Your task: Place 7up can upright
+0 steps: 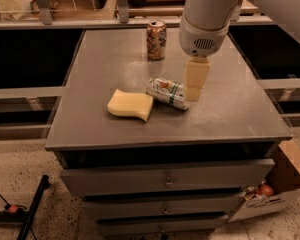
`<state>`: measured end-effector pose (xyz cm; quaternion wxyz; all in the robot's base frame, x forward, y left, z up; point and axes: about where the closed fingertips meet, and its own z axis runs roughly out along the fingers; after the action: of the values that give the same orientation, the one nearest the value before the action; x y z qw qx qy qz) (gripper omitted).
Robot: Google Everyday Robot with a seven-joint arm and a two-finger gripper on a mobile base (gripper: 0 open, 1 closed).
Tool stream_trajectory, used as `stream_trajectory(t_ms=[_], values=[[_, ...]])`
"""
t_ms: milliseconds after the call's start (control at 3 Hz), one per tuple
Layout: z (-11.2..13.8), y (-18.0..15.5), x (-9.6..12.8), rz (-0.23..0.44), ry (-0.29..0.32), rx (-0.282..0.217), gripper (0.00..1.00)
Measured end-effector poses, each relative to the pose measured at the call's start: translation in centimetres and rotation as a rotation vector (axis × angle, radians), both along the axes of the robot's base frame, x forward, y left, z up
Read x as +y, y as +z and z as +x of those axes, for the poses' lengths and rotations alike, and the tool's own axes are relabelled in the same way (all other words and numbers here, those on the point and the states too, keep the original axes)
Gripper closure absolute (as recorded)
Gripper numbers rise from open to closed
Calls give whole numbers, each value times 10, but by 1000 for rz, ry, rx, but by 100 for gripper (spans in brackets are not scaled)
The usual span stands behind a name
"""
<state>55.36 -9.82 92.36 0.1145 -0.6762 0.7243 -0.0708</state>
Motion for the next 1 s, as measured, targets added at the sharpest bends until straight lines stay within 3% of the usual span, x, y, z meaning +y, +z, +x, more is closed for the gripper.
stream_trajectory(t_ms=[1000], values=[[20, -27, 29, 47, -1, 81, 2]])
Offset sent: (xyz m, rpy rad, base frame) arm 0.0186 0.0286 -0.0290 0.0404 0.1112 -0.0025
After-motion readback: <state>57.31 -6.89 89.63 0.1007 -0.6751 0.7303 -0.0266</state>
